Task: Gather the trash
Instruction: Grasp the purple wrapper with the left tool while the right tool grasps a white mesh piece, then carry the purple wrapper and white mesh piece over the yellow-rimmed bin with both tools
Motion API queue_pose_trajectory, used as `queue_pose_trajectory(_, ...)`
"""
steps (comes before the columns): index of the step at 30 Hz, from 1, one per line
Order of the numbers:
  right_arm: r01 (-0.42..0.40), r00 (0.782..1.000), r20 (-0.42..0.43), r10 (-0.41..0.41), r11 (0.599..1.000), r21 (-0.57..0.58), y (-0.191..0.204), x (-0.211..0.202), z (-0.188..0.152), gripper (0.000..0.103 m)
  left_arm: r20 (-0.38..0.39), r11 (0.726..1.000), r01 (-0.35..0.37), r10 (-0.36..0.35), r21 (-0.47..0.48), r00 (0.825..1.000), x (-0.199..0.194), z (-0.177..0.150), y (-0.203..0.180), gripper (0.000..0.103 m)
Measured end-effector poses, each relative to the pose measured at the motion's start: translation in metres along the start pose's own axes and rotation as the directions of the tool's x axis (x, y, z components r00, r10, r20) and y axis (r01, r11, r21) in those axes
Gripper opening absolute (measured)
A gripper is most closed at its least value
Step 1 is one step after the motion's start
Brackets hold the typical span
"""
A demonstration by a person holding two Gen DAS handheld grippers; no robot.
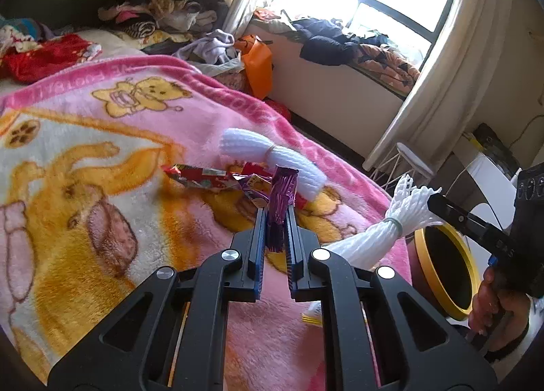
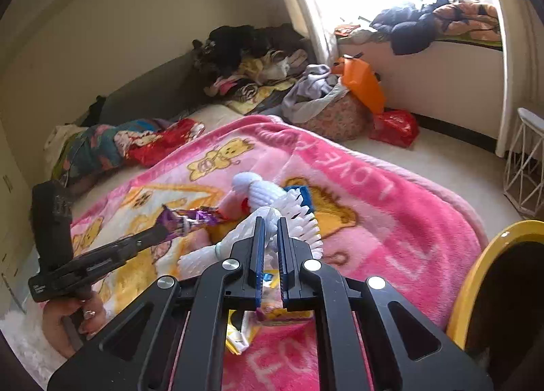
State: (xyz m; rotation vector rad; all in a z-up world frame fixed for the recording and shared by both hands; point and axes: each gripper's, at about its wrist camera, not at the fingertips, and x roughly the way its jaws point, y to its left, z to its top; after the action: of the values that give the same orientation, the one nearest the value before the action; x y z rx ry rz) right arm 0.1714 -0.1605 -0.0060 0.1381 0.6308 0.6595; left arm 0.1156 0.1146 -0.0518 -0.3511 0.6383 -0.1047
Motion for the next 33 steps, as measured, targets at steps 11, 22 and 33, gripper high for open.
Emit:
queue_pose_trajectory(11,0.054,0.997,0.054,-0.056,0.998,0.041,-0.014,-0.034,-0.003,0.007,0.024,0.998,0.038,-0.040,0.053,0.999,-0.019,0.003,-0.031,0.007)
queue_pose_trajectory(22,0.102,0.990,0.093,-0.109,0.992,0.079,-0.030,-0.061,-0.004,0.007,0.021,0.991,0.076,-0.079,0.108,0.997,-0.024,-0.001,-0.064,0.007)
queue_pose_trajectory(33,0.164,0.976,0.126,-0.178,0.980,0.114,-0.048,-0.091,-0.004,0.007,0.009,0.980,0.126,-0.129,0.153,0.992,-0.025,-0.007,-0.097,0.007)
